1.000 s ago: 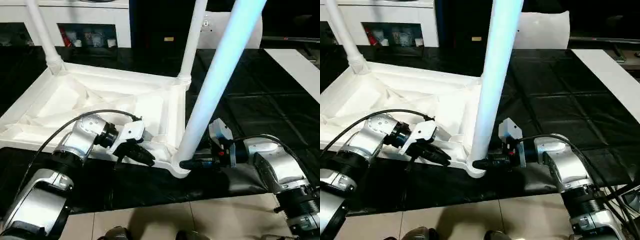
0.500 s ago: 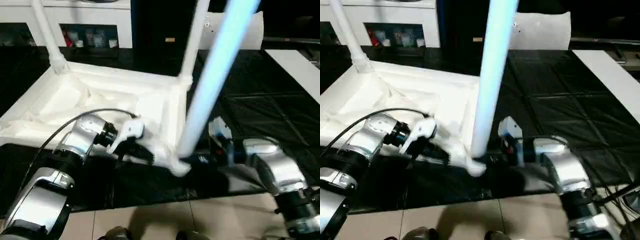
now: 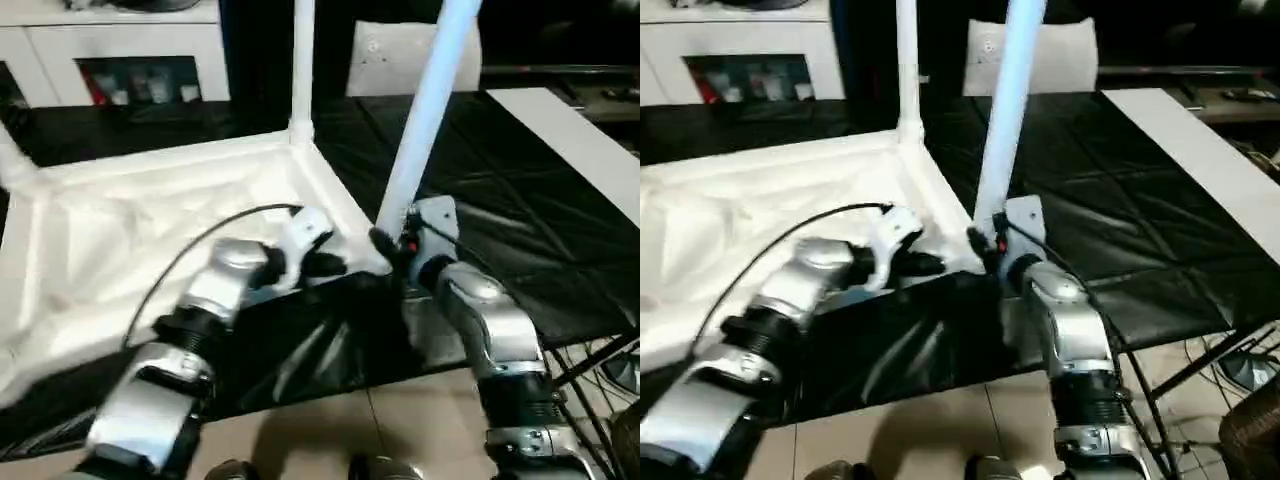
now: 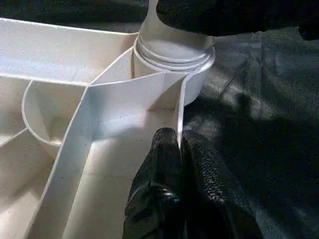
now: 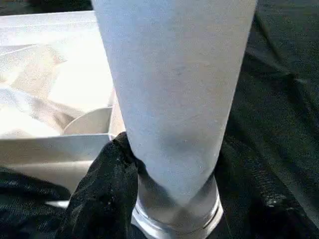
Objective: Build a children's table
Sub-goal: Rotate leg to tighten
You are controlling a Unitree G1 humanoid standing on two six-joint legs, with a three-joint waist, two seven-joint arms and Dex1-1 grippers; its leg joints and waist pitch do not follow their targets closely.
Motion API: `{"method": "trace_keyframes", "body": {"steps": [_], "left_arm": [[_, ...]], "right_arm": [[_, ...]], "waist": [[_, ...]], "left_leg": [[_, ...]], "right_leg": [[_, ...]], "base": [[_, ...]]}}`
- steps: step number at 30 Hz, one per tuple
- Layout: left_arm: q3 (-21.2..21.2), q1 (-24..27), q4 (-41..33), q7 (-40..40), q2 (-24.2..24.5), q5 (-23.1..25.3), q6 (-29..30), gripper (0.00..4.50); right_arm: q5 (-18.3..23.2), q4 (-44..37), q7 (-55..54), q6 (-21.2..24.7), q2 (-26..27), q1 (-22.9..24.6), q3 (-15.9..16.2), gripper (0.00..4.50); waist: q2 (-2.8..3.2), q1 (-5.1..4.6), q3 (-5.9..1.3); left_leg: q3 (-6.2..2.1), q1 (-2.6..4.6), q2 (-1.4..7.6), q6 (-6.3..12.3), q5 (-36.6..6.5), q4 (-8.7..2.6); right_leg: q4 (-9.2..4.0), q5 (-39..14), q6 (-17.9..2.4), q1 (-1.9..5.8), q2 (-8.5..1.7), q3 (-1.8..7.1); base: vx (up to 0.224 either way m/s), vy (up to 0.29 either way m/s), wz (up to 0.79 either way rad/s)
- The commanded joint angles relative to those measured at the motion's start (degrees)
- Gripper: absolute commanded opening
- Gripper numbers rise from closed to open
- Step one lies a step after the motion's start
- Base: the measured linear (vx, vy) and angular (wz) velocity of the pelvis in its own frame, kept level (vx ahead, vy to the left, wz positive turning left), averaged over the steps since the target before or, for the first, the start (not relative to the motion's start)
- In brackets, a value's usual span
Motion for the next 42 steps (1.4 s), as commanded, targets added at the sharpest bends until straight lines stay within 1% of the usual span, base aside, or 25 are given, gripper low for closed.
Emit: {"method": "trace_keyframes", "body": {"steps": [1,2,5,7,8,10,11,12,14,15,16,17,19,20,22,23,25,28,29,32,33,34,35,40,42], "left_arm": [[-0.25,-1.78,-3.7,2.96,-5.85,-3.21,-1.43,0.0],[-0.56,-1.4,-4.26,2.46,-5.32,-3.02,-1.18,0.0],[-1.11,-0.57,-5.2,0.63,-3.13,-2.42,-1.58,0.0],[-1.37,-0.13,-5.42,-1.53,-1.21,-2.54,-2.72,0.0],[-1.46,0.06,-5.4,-2.65,-0.19,-2.5,-3.14,0.0],[-1.65,0.5,-5.46,-5.23,1.78,-2.21,-4.61,0.0],[-1.75,0.68,-5.55,-6.48,2.57,-2.16,-5.26,0.0],[-1.78,0.69,-5.52,-6.8,2.8,-2.16,-5.32,0.0],[-2.3,0.76,-4.92,-10.8,5.26,-2.16,-7.88,0.0],[-2.49,0.7,-4.64,-12.71,6.33,-2.26,-8.55,0.0],[-2.65,0.65,-4.5,-14.59,7.22,-2.46,-9.18,0.0],[-2.94,0.62,-4.39,-17.28,8.24,-2.95,-10.53,0.0],[-3.77,0.51,-4.14,-20.45,9.65,-3.06,-11.41,0.0],[-4.24,0.45,-3.9,-21.71,10.21,-2.92,-12.07,0.0],[-5.73,0.08,-2.58,-25.56,12.09,-2.18,-14.67,0.0],[-5.73,0.08,-2.58,-25.56,12.09,-2.18,-14.67,0.0],[-6.74,-0.26,-1.84,-29.66,13.62,-2.26,-16.3,0.0],[-7.78,-0.4,-1.78,-34.78,15.18,-2.79,-17.61,0.0],[-8.23,-0.47,-1.75,-36.66,15.8,-2.92,-18.02,0.0],[-9.29,-0.83,-1.22,-38.86,16.74,-2.5,-19.34,0.0],[-9.41,-0.91,-1.06,-39.13,16.84,-2.46,-19.63,0.0],[-9.51,-1.09,-0.68,-39.66,16.92,-2.48,-20.07,0.0],[-9.55,-1.32,-0.34,-40.04,17.0,-2.47,-20.32,0.0],[-9.58,-2.1,0.73,-40.92,17.03,-2.48,-21.11,0.0],[-9.57,-2.5,1.27,-41.27,16.92,-2.52,-21.51,0.0]], "right_arm": [[3.01,0.3,6.09,0.47,5.0,0.34,9.21,2.29],[3.52,-0.58,7.0,0.06,4.71,0.82,8.86,2.63],[4.06,-3.35,10.28,-0.1,2.7,2.23,8.49,2.73],[4.03,-4.67,12.81,-0.91,0.14,3.05,8.97,3.02],[4.32,-5.15,14.18,-1.24,-1.18,3.35,8.83,3.11],[5.16,-5.85,17.27,-2.07,-3.92,3.68,8.42,3.22],[5.56,-5.96,18.5,-2.37,-5.0,3.69,8.14,3.35],[5.65,-5.92,18.86,-2.48,-5.31,3.64,8.05,3.49],[6.19,-5.58,23.21,-3.75,-8.87,3.09,7.33,3.7],[6.73,-5.6,25.72,-4.14,-10.45,2.85,7.01,3.81],[7.15,-5.7,28.2,-4.36,-11.75,2.68,6.76,3.81],[7.77,-5.79,31.14,-4.44,-13.41,2.43,6.89,4.03],[8.15,-5.88,34.87,-4.96,-15.82,2.26,7.88,4.13],[7.91,-5.72,35.99,-5.37,-16.74,2.18,8.4,4.13],[6.47,-4.53,40.24,-8.34,-19.89,1.91,10.59,4.13],[6.47,-4.53,40.24,-8.34,-19.89,1.91,10.59,4.13],[6.65,-2.87,43.48,-10.24,-21.14,1.16,11.38,4.13],[8.06,-1.07,47.37,-11.7,-21.59,0.18,11.37,4.13],[8.54,-0.33,49.0,-12.15,-21.86,-0.22,11.5,4.13],[9.49,0.47,51.65,-12.32,-22.35,-0.87,12.19,4.13],[9.68,0.52,52.13,-12.28,-22.48,-0.95,12.38,3.96],[9.96,0.67,52.91,-12.43,-22.76,-1.08,12.77,3.96],[10.02,0.73,53.71,-12.51,-23.09,-1.18,13.25,3.96],[9.77,1.47,55.8,-13.45,-23.67,-1.48,14.19,3.41],[9.82,2.1,56.77,-13.96,-23.7,-1.67,14.38,3.35]], "waist": [[0.18,-0.04,-3.69],[0.2,0.0,-3.81],[0.26,0.35,-4.02],[0.28,0.65,-4.3],[0.23,0.71,-4.32],[0.2,0.92,-4.53],[0.05,0.92,-4.57],[0.04,0.94,-4.68],[-0.21,1.08,-4.57],[-0.21,1.17,-4.65],[-0.03,1.26,-4.61],[-0.05,1.32,-4.53],[-0.02,1.51,-4.49],[0.09,1.68,-4.44],[0.0,1.97,-4.26],[0.13,2.07,-4.16],[0.13,2.32,-4.12],[0.13,2.71,-4.06],[-0.09,2.95,-4.07],[-0.11,3.46,-4.04],[-0.15,3.58,-4.01],[-0.27,3.74,-3.99],[-0.19,3.8,-3.96],[-0.45,3.8,-4.06],[-0.47,3.81,-4.06]], "left_leg": [[-2.56,1.87,3.06,-0.77,-23.81,-4.91],[-2.41,1.82,3.1,-0.58,-23.15,-4.94],[-2.14,1.62,3.24,0.04,-20.64,-5.0],[-1.87,1.44,3.21,0.98,-17.56,-4.82],[-1.83,1.4,3.21,1.24,-16.85,-4.79],[-1.66,1.11,3.08,2.78,-14.17,-4.48],[-1.57,1.03,3.1,3.29,-12.88,-4.34],[-1.52,1.07,3.06,3.47,-12.41,-4.21],[-1.48,0.98,3.06,4.04,-11.53,-4.07],[-1.44,0.92,3.11,4.44,-11.04,-3.94],[-1.44,0.99,3.15,4.61,-10.78,-3.91],[-1.38,1.04,3.18,4.78,-10.86,-3.88],[-1.34,1.15,3.27,4.73,-10.82,-3.89],[-1.42,1.24,3.38,4.49,-11.11,-3.94],[-1.42,1.5,3.49,3.51,-12.71,-4.12],[-1.44,1.69,3.6,2.77,-14.15,-4.21],[-1.42,1.9,3.7,1.95,-15.54,-4.27],[-1.42,2.08,3.89,1.02,-16.72,-4.4],[-1.39,1.91,3.87,0.98,-16.55,-4.37],[-1.34,1.98,3.91,0.74,-16.3,-4.41],[-1.32,1.97,3.9,0.76,-16.33,-4.4],[-1.31,1.99,3.94,0.63,-16.27,-4.41],[-1.33,1.92,3.87,0.61,-16.26,-4.41],[-1.43,1.78,3.87,0.5,-15.9,-4.38],[-1.39,1.69,3.8,0.78,-15.57,-4.31]], "right_leg": [[-5.11,-30.82,-6.33,1.22,-3.41,1.89],[-4.81,-28.56,-7.18,1.31,-3.34,2.03],[-4.21,-23.58,-8.75,1.67,-3.3,2.3],[-3.56,-18.65,-10.3,2.18,-3.3,2.44],[-3.47,-17.83,-10.58,2.27,-3.32,2.42],[-3.1,-15.02,-11.44,2.76,-3.4,2.44],[-2.96,-13.87,-11.93,2.74,-3.45,2.45],[-2.81,-13.4,-12.25,2.78,-3.42,2.43],[-2.63,-12.96,-12.77,2.76,-3.34,2.43],[-2.38,-12.32,-13.11,2.91,-3.37,2.47],[-2.24,-11.79,-13.49,2.83,-3.26,2.45],[-2.21,-11.77,-13.87,2.85,-3.25,2.44],[-2.1,-11.68,-14.21,2.79,-3.14,2.42],[-2.12,-12.09,-14.21,2.73,-3.2,2.39],[-2.33,-14.68,-13.53,2.53,-3.13,2.38],[-2.45,-16.17,-13.28,2.35,-3.19,2.42],[-2.52,-17.81,-13.11,2.2,-3.27,2.45],[-2.45,-18.5,-13.28,2.03,-3.38,2.53],[-2.43,-18.65,-13.27,2.16,-3.43,2.5],[-2.34,-18.94,-12.95,2.05,-3.46,2.55],[-2.38,-19.22,-12.9,2.04,-3.5,2.55],[-2.4,-19.51,-12.77,2.01,-3.54,2.55],[-2.4,-19.77,-12.67,2.05,-3.52,2.51],[-2.34,-20.12,-12.42,2.13,-3.67,2.51],[-2.35,-19.94,-12.52,2.16,-3.62,2.48]], "base": [[0.0,0.0,0.0],[0.0,0.0,0.0],[0.0,0.0,0.0],[0.0,0.0,0.0],[0.0,0.0,0.0],[0.0,0.0,0.0],[0.0,0.0,0.0],[0.0,0.0,0.0],[0.0,0.0,0.0],[0.0,0.0,0.0],[0.0,0.0,0.0],[0.0,0.0,0.0],[0.0,0.0,0.0],[0.0,0.0,0.0],[0.0,0.0,0.0],[0.0,0.0,0.0],[0.0,0.0,0.0],[0.0,0.0,0.0],[0.0,0.0,0.0],[0.0,0.0,0.0],[0.0,0.0,0.0],[0.0,0.0,0.0],[0.0,0.0,0.0],[0.0,0.0,0.0],[0.0,0.0,0.0]]}}
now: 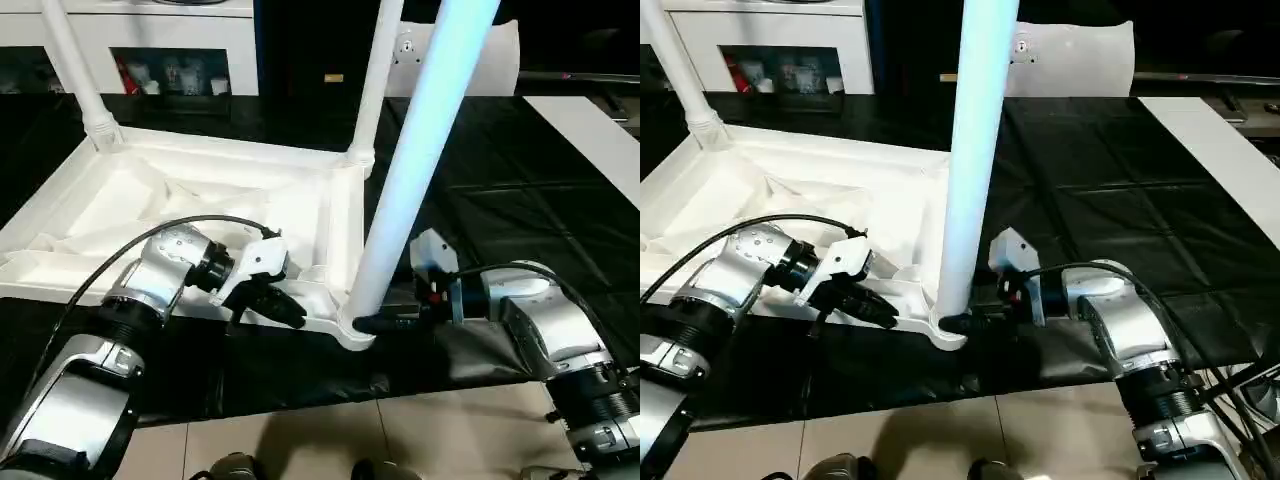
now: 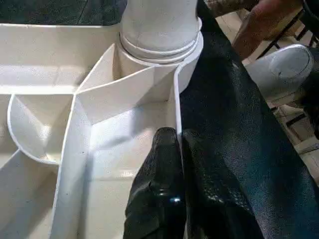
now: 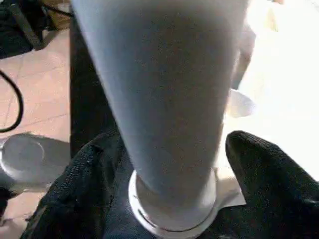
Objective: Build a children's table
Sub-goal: Rotate leg to tighten
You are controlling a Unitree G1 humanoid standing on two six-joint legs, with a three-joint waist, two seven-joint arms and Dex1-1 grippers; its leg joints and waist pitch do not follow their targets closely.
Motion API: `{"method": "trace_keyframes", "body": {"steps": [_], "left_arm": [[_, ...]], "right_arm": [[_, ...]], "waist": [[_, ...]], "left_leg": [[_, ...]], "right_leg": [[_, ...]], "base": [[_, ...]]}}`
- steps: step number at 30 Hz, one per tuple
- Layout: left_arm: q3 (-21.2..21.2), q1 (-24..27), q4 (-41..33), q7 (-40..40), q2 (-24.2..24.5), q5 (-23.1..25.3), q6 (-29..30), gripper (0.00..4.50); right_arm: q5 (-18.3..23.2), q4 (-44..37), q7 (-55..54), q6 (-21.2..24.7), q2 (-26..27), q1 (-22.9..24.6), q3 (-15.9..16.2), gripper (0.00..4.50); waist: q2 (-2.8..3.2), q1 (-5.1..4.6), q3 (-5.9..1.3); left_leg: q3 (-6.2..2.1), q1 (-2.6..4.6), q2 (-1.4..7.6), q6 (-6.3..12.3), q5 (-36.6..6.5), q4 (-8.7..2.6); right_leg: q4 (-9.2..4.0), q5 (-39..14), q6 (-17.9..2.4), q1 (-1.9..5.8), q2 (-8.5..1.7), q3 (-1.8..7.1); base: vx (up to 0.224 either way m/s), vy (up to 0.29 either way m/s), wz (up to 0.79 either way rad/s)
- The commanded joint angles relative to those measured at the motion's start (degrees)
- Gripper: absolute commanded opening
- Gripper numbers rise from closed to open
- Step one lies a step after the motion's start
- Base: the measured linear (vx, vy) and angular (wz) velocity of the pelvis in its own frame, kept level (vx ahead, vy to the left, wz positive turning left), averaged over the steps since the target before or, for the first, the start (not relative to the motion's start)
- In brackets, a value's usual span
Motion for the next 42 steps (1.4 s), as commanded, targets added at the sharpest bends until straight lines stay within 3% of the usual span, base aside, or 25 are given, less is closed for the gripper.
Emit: {"method": "trace_keyframes", "body": {"steps": [1,8,12,13,17,19,22,23,25,26,28,29,31,32,33,34,37,39,42], "left_arm": [[-1.46,-2.13,-0.08,-2.21,-0.55,-0.17,-1.62,0.0],[-1.73,-2.06,0.29,-2.39,-0.73,-0.28,-2.11,0.0],[-1.88,-2.12,0.74,-2.39,-0.64,-0.23,-2.44,0.0],[-1.92,-2.17,0.89,-2.39,-0.61,-0.22,-2.51,0.0],[-1.33,-1.98,0.69,-1.0,-1.0,-0.04,-1.18,0.0],[-0.62,-1.92,0.25,2.5,-1.72,0.31,1.46,0.0],[0.24,-2.03,-0.17,7.07,-3.19,0.55,3.89,0.0],[0.76,-2.02,-0.41,8.61,-3.9,0.27,5.16,0.0],[1.1,-2.01,-0.57,9.56,-4.35,0.06,6.01,0.0],[2.21,-1.62,-2.02,14.01,-6.72,-0.44,9.77,0.0],[3.39,-1.29,-3.42,19.62,-9.86,-0.8,13.63,0.0],[4.5,-1.12,-4.39,25.33,-13.03,-1.0,16.99,0.0],[5.19,-1.21,-4.59,29.66,-15.26,-0.8,18.61,0.0],[5.21,-1.22,-4.58,29.82,-15.34,-0.79,18.66,0.0],[6.56,-1.75,-4.1,36.18,-18.53,-0.71,20.21,0.0],[6.95,-1.96,-3.95,38.34,-19.58,-0.61,20.58,0.0],[7.86,-2.24,-4.58,43.36,-22.11,-0.13,22.21,0.0],[7.82,-2.04,-5.35,43.85,-22.6,0.28,22.65,0.0],[7.31,-1.35,-6.78,43.26,-22.2,1.05,22.97,0.0]], "right_arm": [[0.58,0.95,1.36,-1.03,-0.64,-1.22,0.31,3.29],[0.84,1.59,1.9,-1.43,-0.71,-1.44,0.7,2.57],[0.84,1.92,2.32,-1.46,-0.44,-1.48,0.77,2.42],[0.88,1.95,2.42,-1.38,-0.3,-1.43,0.81,2.18],[2.04,0.35,1.79,0.53,0.56,-0.07,0.6,1.94],[2.52,-1.46,-0.94,3.14,1.53,1.27,0.14,1.93],[1.59,-1.7,-8.73,6.86,4.27,1.89,-1.28,1.91],[1.0,-1.62,-11.61,7.51,5.45,1.98,-1.74,1.91],[0.61,-1.57,-13.35,7.83,6.18,2.03,-1.99,1.91],[-0.4,-1.78,-20.19,9.66,9.77,2.21,-3.05,1.91],[-1.08,-2.19,-27.65,12.34,14.26,2.2,-4.08,1.91],[-1.94,-2.84,-33.79,14.6,18.28,2.18,-4.32,1.91],[-2.88,-3.2,-37.85,15.96,20.92,1.97,-4.01,1.91],[-2.92,-3.2,-38.01,16.01,21.03,1.95,-4.01,1.91],[-4.16,-2.15,-44.49,17.91,25.14,0.79,-4.37,1.91],[-4.09,-1.74,-46.45,18.34,26.63,0.34,-4.77,1.91],[-4.09,-1.65,-48.96,17.52,29.72,-0.46,-5.16,1.91],[-4.7,-1.89,-48.88,16.24,30.25,-0.57,-4.75,2.47],[-5.24,-3.11,-48.65,16.12,29.8,0.03,-4.22,2.69]], "waist": [[0.0,-0.09,-4.3],[0.14,0.04,-4.29],[0.09,0.04,-4.33],[0.1,0.06,-4.31],[0.25,0.13,-4.25],[0.16,0.2,-4.19],[0.28,0.15,-3.94],[0.57,0.01,-3.86],[0.24,-0.65,-3.72],[0.87,-1.03,-3.5],[0.68,-1.64,-3.49],[0.7,-1.91,-3.49],[0.53,-2.81,-3.44],[0.76,-3.14,-3.42],[0.85,-3.35,-3.5],[0.67,-3.87,-3.51],[0.74,-4.08,-3.45],[0.75,-4.09,-3.57],[0.83,-4.03,-3.66]], "left_leg": [[-1.37,1.77,3.59,0.94,-15.06,-4.33],[-1.37,1.74,3.63,1.15,-14.85,-4.33],[-1.34,1.78,3.63,1.13,-14.83,-4.31],[-1.34,1.8,3.64,1.11,-14.84,-4.31],[-1.34,1.79,3.66,1.11,-14.86,-4.34],[-1.31,1.87,3.7,1.1,-14.83,-4.41],[-1.5,2.05,3.63,-0.02,-17.03,-4.62],[-1.61,2.07,3.57,-0.54,-17.77,-4.66],[-2.04,2.31,3.29,-1.88,-21.14,-4.65],[-2.26,2.16,3.29,-2.33,-22.33,-4.82],[-2.49,2.49,3.24,-3.41,-24.41,-4.77],[-2.61,2.43,3.1,-3.51,-24.97,-4.75],[-2.95,2.23,2.82,-3.39,-25.71,-4.65],[-2.92,2.21,2.8,-2.99,-26.04,-4.66],[-2.94,2.26,2.78,-2.95,-26.16,-4.64],[-3.0,2.21,2.71,-2.97,-26.65,-4.63],[-2.99,2.47,2.44,-1.98,-27.0,-4.37],[-3.0,2.25,2.62,-1.35,-26.14,-4.69],[-2.78,2.0,2.79,-0.96,-24.97,-4.99]], "right_leg": [[-3.46,-20.13,-12.08,2.42,-3.69,2.59],[-3.31,-19.17,-12.65,2.49,-3.61,2.53],[-3.3,-18.83,-12.79,2.5,-3.54,2.52],[-3.3,-18.79,-12.84,2.48,-3.57,2.53],[-3.26,-18.62,-12.96,2.47,-3.56,2.53],[-3.26,-18.39,-12.99,2.43,-3.47,2.55],[-3.71,-22.3,-11.97,2.18,-3.53,2.54],[-3.78,-23.42,-11.63,2.13,-3.58,2.55],[-4.64,-29.79,-9.36,1.87,-3.84,2.32],[-4.94,-31.48,-8.5,1.82,-3.79,2.31],[-5.15,-33.13,-8.08,1.37,-3.68,2.13],[-5.27,-34.07,-7.7,1.4,-3.67,1.94],[-5.8,-36.76,-6.0,1.52,-3.67,1.52],[-6.09,-36.78,-5.59,1.38,-3.57,1.55],[-6.07,-36.26,-5.68,1.36,-3.54,1.52],[-6.12,-35.77,-6.0,1.19,-3.41,1.41],[-6.88,-37.52,-4.7,1.11,-3.5,1.16],[-6.78,-35.44,-4.65,1.42,-3.47,1.24],[-6.22,-30.81,-6.18,1.42,-3.33,1.7]], "base": [[0.0,0.0,0.0],[0.0,0.0,0.0],[0.0,0.0,0.0],[0.0,0.0,0.0],[0.0,0.0,0.0],[0.0,0.0,0.0],[0.0,0.0,0.0],[0.0,0.0,0.0],[0.0,0.0,0.0],[0.0,0.0,0.0],[0.0,0.0,0.0],[0.0,0.0,0.0],[0.0,0.0,0.0],[0.0,0.0,0.0],[0.0,0.0,0.0],[0.0,0.0,0.0],[0.0,0.0,0.0],[0.0,0.0,0.0],[0.0,0.0,0.0]]}}
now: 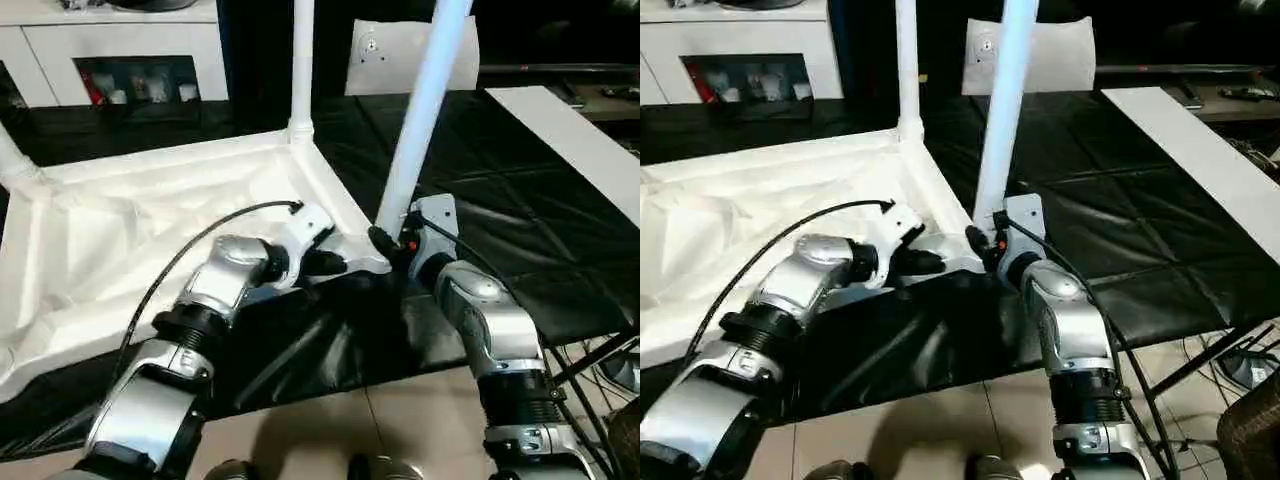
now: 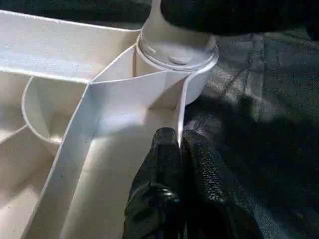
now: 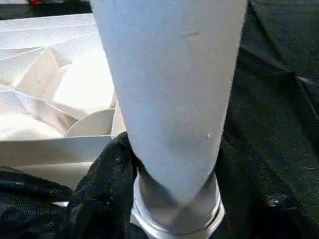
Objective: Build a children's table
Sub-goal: Rotate leg to tighten
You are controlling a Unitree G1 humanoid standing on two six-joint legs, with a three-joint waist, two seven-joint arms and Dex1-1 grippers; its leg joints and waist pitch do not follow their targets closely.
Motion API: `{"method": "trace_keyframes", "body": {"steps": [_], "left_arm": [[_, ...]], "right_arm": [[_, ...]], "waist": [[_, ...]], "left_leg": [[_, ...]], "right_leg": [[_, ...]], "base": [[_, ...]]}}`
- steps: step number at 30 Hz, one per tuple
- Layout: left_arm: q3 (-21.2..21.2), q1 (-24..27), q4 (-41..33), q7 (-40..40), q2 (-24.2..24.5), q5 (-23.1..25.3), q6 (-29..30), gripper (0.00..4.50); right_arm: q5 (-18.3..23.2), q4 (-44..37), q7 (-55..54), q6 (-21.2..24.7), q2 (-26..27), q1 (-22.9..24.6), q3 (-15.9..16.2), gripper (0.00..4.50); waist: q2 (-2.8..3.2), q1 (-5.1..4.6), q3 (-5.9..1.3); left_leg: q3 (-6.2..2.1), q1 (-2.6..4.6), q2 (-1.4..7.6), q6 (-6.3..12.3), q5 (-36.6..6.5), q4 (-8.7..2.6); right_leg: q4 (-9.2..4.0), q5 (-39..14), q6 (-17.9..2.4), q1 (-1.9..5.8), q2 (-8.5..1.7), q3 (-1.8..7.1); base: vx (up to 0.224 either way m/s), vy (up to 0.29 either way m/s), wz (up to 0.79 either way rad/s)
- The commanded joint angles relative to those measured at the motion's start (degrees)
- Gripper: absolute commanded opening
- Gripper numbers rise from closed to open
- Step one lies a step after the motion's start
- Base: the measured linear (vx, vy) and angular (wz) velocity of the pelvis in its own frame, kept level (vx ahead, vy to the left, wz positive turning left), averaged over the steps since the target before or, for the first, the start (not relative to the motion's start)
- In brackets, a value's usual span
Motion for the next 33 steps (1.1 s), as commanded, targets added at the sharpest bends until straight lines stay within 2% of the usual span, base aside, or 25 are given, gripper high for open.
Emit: {"method": "trace_keyframes", "body": {"steps": [1,4,5,6,7,9,10,11,14,16,17,21,23,24,26,27,29,31,32,33], "left_arm": [[-1.07,-1.25,-3.66,3.21,-4.68,-1.44,-1.69,0.0],[-1.62,0.0,-4.79,-0.11,-2.2,-1.66,-3.63,0.0],[-1.78,0.38,-5.06,-1.47,-1.46,-1.86,-4.51,0.0],[-1.81,0.43,-5.08,-1.69,-1.3,-1.87,-4.55,0.0],[-2.23,1.03,-5.32,-4.09,0.46,-1.83,-5.84,0.0],[-2.63,1.79,-5.57,-7.47,2.73,-2.05,-7.35,0.0],[-2.76,2.16,-5.67,-9.9,4.05,-2.44,-8.28,0.0],[-2.85,2.37,-5.8,-11.22,4.71,-2.64,-9.02,0.0],[-3.26,2.65,-5.83,-13.78,6.16,-2.74,-10.09,0.0],[-4.36,2.86,-5.78,-19.27,8.6,-3.07,-12.55,0.0],[-4.72,2.86,-5.73,-21.3,9.32,-3.41,-13.53,0.0],[-6.77,2.72,-5.22,-27.58,12.16,-3.16,-16.5,0.0],[-7.59,2.36,-4.46,-30.18,13.34,-2.9,-18.24,0.0],[-7.79,2.21,-4.17,-30.94,13.66,-2.89,-18.66,0.0],[-8.37,1.67,-3.41,-33.19,14.64,-2.77,-19.66,0.0],[-8.9,1.2,-2.89,-35.54,15.4,-2.92,-20.8,0.0],[-9.39,0.87,-2.62,-37.58,16.04,-3.08,-21.58,0.0],[-9.68,0.68,-2.43,-38.43,16.38,-3.12,-22.02,0.0],[-9.74,0.64,-2.36,-38.54,16.44,-3.11,-22.14,0.0],[-9.82,0.59,-2.25,-38.71,16.53,-3.1,-22.31,0.0]], "right_arm": [[3.42,-1.68,7.02,1.11,5.2,0.38,10.14,2.81],[4.08,-3.3,9.52,-0.26,2.67,1.52,9.6,3.19],[4.4,-3.69,10.67,-0.75,1.72,1.8,9.56,3.19],[4.43,-3.75,10.94,-0.87,1.5,1.84,9.57,3.3],[4.72,-4.3,13.96,-2.07,-0.94,2.26,9.64,3.55],[4.67,-4.41,18.01,-3.64,-4.34,2.56,9.41,3.62],[4.88,-4.35,20.88,-4.56,-6.53,2.63,9.2,3.67],[5.1,-4.38,22.42,-4.98,-7.58,2.67,9.11,3.9],[5.23,-4.35,25.5,-6.28,-9.78,2.77,9.0,4.08],[5.91,-3.86,31.04,-8.18,-13.5,2.76,8.94,4.33],[6.16,-3.33,32.74,-8.91,-14.72,2.6,9.05,4.42],[6.4,-2.27,38.44,-10.9,-18.35,2.1,9.9,4.42],[6.64,-1.66,41.41,-11.93,-19.79,1.82,10.28,4.42],[6.85,-1.37,42.42,-12.28,-20.21,1.72,10.36,4.42],[7.5,-0.46,45.69,-13.55,-21.44,1.41,10.62,4.42],[8.41,0.45,48.76,-14.24,-22.67,1.06,11.34,4.27],[8.94,1.16,51.36,-14.31,-23.65,0.76,12.11,4.16],[8.81,1.58,52.4,-14.44,-24.13,0.59,12.66,4.05],[8.73,1.72,52.52,-14.68,-24.18,0.56,12.76,3.9],[8.62,1.92,52.69,-15.03,-24.26,0.52,12.9,3.8]], "waist": [[0.47,-0.09,-3.66],[0.52,0.07,-3.87],[0.53,0.11,-3.93],[0.48,0.07,-4.06],[0.47,0.25,-4.15],[0.28,0.36,-4.32],[0.37,0.32,-4.38],[0.25,0.35,-4.43],[0.17,0.67,-4.58],[0.12,0.88,-4.6],[0.01,1.03,-4.67],[0.27,1.45,-4.54],[0.16,2.15,-4.47],[0.38,2.54,-4.33],[0.36,2.86,-4.27],[0.03,3.01,-4.25],[0.19,3.24,-4.22],[0.08,3.25,-4.17],[-0.25,3.34,-4.28],[-0.2,3.38,-4.26]], "left_leg": [[-2.44,1.74,3.06,-0.89,-24.47,-5.14],[-2.15,1.62,3.11,-0.49,-22.6,-5.16],[-2.16,1.51,3.11,-0.3,-22.03,-5.17],[-2.07,1.23,3.13,0.07,-20.41,-5.18],[-1.87,1.29,3.13,0.62,-18.75,-5.06],[-1.71,1.07,3.12,1.76,-16.72,-4.83],[-1.61,0.87,3.14,2.45,-15.17,-4.72],[-1.52,0.95,3.13,2.82,-14.56,-4.6],[-1.24,0.92,3.07,4.25,-11.16,-4.07],[-1.18,0.93,3.09,4.57,-10.46,-3.99],[-1.24,0.96,3.14,4.62,-10.25,-4.0],[-1.14,1.38,3.47,4.44,-11.25,-4.07],[-1.01,1.83,3.65,3.49,-12.47,-4.15],[-0.99,1.99,3.79,2.76,-13.53,-4.26],[-1.07,2.1,3.84,1.53,-15.66,-4.42],[-1.06,2.13,3.8,1.03,-16.83,-4.44],[-1.21,1.99,3.85,0.58,-17.6,-4.52],[-1.26,1.92,3.82,0.22,-18.25,-4.53],[-1.28,1.91,3.8,0.02,-18.02,-4.45],[-1.34,1.89,3.77,0.0,-17.99,-4.42]], "right_leg": [[-4.85,-29.15,-7.04,1.37,-3.32,1.96],[-4.39,-25.17,-8.25,1.59,-3.33,2.29],[-4.26,-24.21,-8.49,1.72,-3.34,2.31],[-3.91,-21.72,-9.0,2.11,-3.32,2.39],[-3.69,-19.4,-9.79,2.14,-3.32,2.47],[-3.32,-16.98,-10.6,2.58,-3.39,2.55],[-3.0,-15.0,-11.41,2.73,-3.41,2.58],[-2.99,-14.41,-11.77,2.66,-3.41,2.58],[-2.3,-11.08,-13.76,2.8,-3.31,2.64],[-2.04,-10.28,-14.24,2.86,-3.27,2.68],[-2.02,-10.33,-14.26,3.05,-3.29,2.6],[-1.99,-11.69,-14.91,2.66,-3.23,2.65],[-2.19,-13.5,-14.55,2.37,-3.14,2.67],[-2.17,-14.41,-14.46,2.24,-3.15,2.7],[-2.29,-16.76,-13.89,2.2,-3.21,2.62],[-2.49,-18.61,-13.26,2.22,-3.26,2.63],[-2.52,-20.41,-12.57,2.32,-3.41,2.63],[-2.62,-21.85,-12.18,2.22,-3.48,2.62],[-2.71,-22.97,-11.75,2.2,-3.67,2.68],[-2.76,-23.57,-11.58,2.17,-3.76,2.67]], "base": [[0.0,0.0,0.0],[0.0,0.0,0.0],[0.0,0.0,0.0],[0.0,0.0,0.0],[0.0,0.0,0.0],[0.0,0.0,0.0],[0.0,0.0,0.0],[0.0,0.0,0.0],[0.0,0.0,0.0],[0.0,0.0,0.0],[0.0,0.0,0.0],[0.0,0.0,0.0],[0.0,0.0,0.0],[0.0,0.0,0.0],[0.0,0.0,0.0],[0.0,0.0,0.0],[0.0,0.0,0.0],[0.0,0.0,0.0],[0.0,0.0,0.0],[0.0,0.0,0.0]]}}
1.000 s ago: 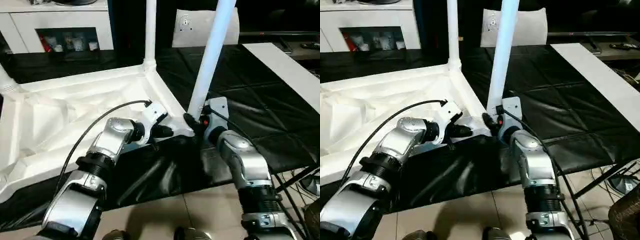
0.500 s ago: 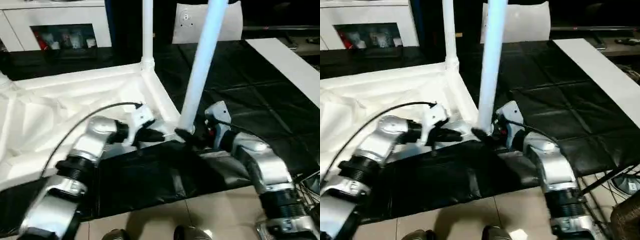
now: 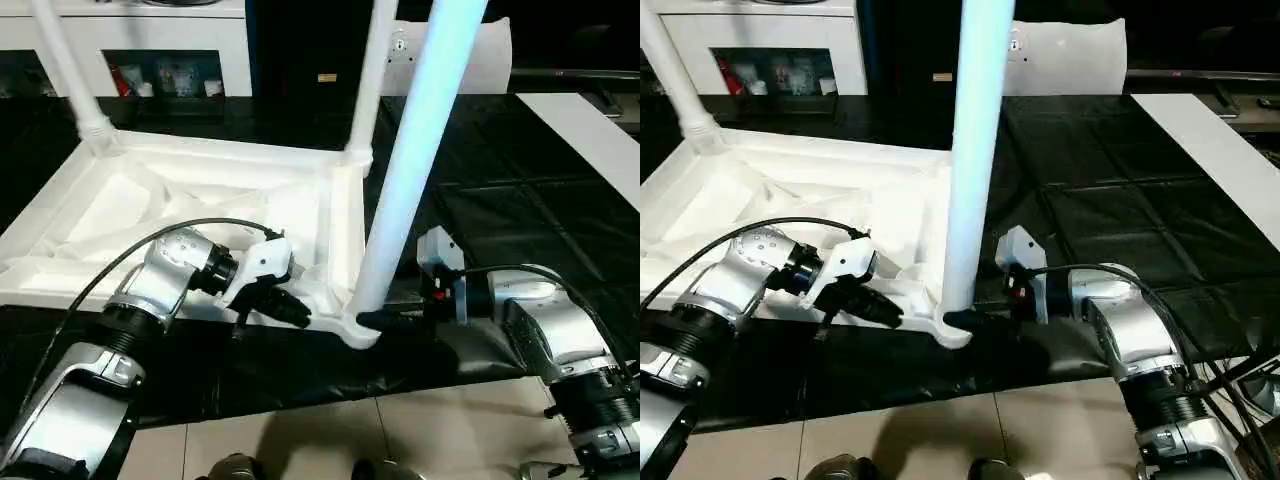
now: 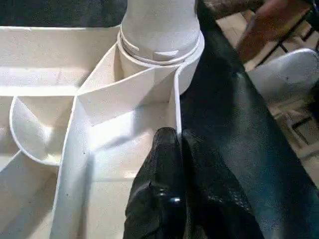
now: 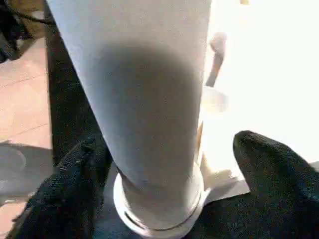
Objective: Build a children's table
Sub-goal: Rotate leg to tighten
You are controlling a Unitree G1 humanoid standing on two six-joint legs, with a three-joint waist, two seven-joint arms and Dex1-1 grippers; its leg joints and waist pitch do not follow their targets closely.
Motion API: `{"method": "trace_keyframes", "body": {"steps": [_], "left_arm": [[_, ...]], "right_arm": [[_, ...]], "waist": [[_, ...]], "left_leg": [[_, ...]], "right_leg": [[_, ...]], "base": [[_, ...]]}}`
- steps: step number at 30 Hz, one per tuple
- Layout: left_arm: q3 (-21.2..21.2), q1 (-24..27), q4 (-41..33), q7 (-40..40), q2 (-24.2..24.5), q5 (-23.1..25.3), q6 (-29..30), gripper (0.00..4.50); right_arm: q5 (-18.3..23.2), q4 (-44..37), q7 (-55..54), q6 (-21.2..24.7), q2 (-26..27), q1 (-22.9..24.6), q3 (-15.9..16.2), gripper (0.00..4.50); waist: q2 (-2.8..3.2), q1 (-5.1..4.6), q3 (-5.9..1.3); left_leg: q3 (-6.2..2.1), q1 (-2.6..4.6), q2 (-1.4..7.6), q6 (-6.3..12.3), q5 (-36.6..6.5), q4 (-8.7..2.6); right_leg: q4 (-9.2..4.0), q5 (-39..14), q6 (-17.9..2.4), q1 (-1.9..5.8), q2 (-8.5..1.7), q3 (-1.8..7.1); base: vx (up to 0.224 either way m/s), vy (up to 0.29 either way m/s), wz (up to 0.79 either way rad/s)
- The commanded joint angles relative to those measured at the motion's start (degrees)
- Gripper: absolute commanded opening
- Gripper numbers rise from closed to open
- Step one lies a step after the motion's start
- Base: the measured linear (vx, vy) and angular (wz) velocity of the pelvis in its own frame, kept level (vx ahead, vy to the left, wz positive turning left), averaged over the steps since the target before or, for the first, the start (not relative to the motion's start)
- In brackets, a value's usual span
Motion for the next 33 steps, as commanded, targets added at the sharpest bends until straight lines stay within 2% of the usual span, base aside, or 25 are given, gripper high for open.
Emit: {"method": "trace_keyframes", "body": {"steps": [1,4,6,7,11,17,22,25,28,29,32,33], "left_arm": [[-1.53,-1.66,-0.48,-2.76,-0.1,-0.25,-1.72,0.0],[-1.76,-2.13,0.4,-4.08,0.16,-0.35,-2.89,0.0],[-1.76,-2.13,0.4,-4.08,0.16,-0.35,-2.89,0.0],[-1.81,-2.19,0.52,-4.32,0.18,-0.39,-3.05,0.0],[-1.95,-2.31,0.53,-4.83,0.09,-0.54,-3.26,0.0],[-2.08,-2.44,0.92,-4.95,0.05,-0.55,-3.6,0.0],[-2.1,-2.47,1.44,-4.89,-0.01,-0.22,-3.91,0.0],[-1.68,-2.47,1.54,-3.53,-0.22,-0.06,-3.1,0.0],[-0.74,-3.22,2.5,2.59,-1.65,1.22,-0.43,0.0],[-0.21,-3.42,2.71,4.39,-2.39,1.15,0.6,0.0],[2.24,-4.09,2.47,13.93,-7.0,0.69,6.4,0.0],[2.63,-4.19,2.24,16.61,-8.24,0.9,7.9,0.0]], "right_arm": [[0.01,0.97,1.61,-1.37,-0.75,-0.79,0.92,3.8],[-0.28,2.78,3.37,-3.28,-0.89,-1.49,1.85,3.48],[-0.28,2.78,3.37,-3.28,-0.89,-1.49,1.85,3.48],[-0.19,3.01,3.56,-3.51,-0.9,-1.63,1.99,3.23],[-0.07,3.87,4.04,-3.75,-0.02,-2.56,2.48,3.0],[0.43,4.54,4.76,-4.01,0.31,-2.89,2.82,2.31],[1.26,3.75,5.67,-3.18,0.39,-2.25,2.95,1.99],[2.58,2.39,4.78,-1.27,1.1,-1.44,2.15,1.96],[3.63,-0.23,0.78,2.59,2.63,-0.12,1.11,1.95],[3.09,-0.61,-1.61,3.35,3.48,0.2,0.85,1.95],[-0.48,-1.25,-14.36,5.92,8.91,1.01,-0.17,1.95],[-1.11,-1.41,-17.74,6.96,10.52,1.11,-0.54,1.95]], "waist": [[-0.05,-0.11,-4.36],[-0.05,-0.08,-4.51],[-0.12,0.01,-4.59],[-0.15,0.07,-4.66],[-0.16,0.25,-4.75],[-0.23,0.21,-4.6],[-0.28,0.17,-4.41],[-0.29,0.17,-4.45],[-0.15,0.16,-4.23],[0.08,0.13,-4.28],[-0.08,-0.31,-4.05],[-0.04,-0.57,-3.94]], "left_leg": [[-1.46,1.89,3.56,0.12,-17.78,-4.36],[-1.47,1.81,3.63,0.34,-16.84,-4.34],[-1.36,1.72,3.57,0.55,-16.05,-4.29],[-1.34,1.67,3.59,0.77,-15.4,-4.27],[-1.24,1.51,3.58,1.55,-13.83,-4.13],[-1.31,1.58,3.57,1.2,-14.81,-4.17],[-1.3,1.56,3.55,1.25,-14.93,-4.21],[-1.29,1.57,3.57,1.39,-14.58,-4.21],[-1.25,1.69,3.59,1.11,-15.3,-4.32],[-1.41,1.79,3.51,0.62,-16.06,-4.35],[-1.6,1.82,3.29,-0.61,-17.87,-4.37],[-1.8,1.81,3.26,-1.52,-18.33,-4.48]], "right_leg": [[-4.0,-24.4,-10.97,2.4,-3.83,2.62],[-3.85,-23.23,-11.25,2.41,-3.76,2.57],[-3.64,-21.4,-11.69,2.53,-3.61,2.57],[-3.43,-20.23,-12.02,2.62,-3.59,2.56],[-3.07,-18.09,-12.81,2.76,-3.57,2.51],[-3.36,-20.73,-12.15,2.69,-3.6,2.45],[-3.42,-21.03,-11.95,2.61,-3.59,2.5],[-3.35,-20.46,-12.1,2.63,-3.54,2.49],[-3.53,-21.05,-11.97,2.42,-3.39,2.56],[-3.57,-22.28,-11.68,2.4,-3.47,2.49],[-4.08,-25.85,-10.42,2.19,-3.61,2.47],[-4.2,-27.4,-9.77,2.04,-3.58,2.39]], "base": [[0.0,0.0,0.0],[0.0,0.0,0.0],[0.0,0.0,0.0],[0.0,0.0,0.0],[0.0,0.0,0.0],[0.0,0.0,0.0],[0.0,0.0,0.0],[0.0,0.0,0.0],[0.0,0.0,0.0],[0.0,0.0,0.0],[0.0,0.0,0.0],[0.0,0.0,0.0]]}}
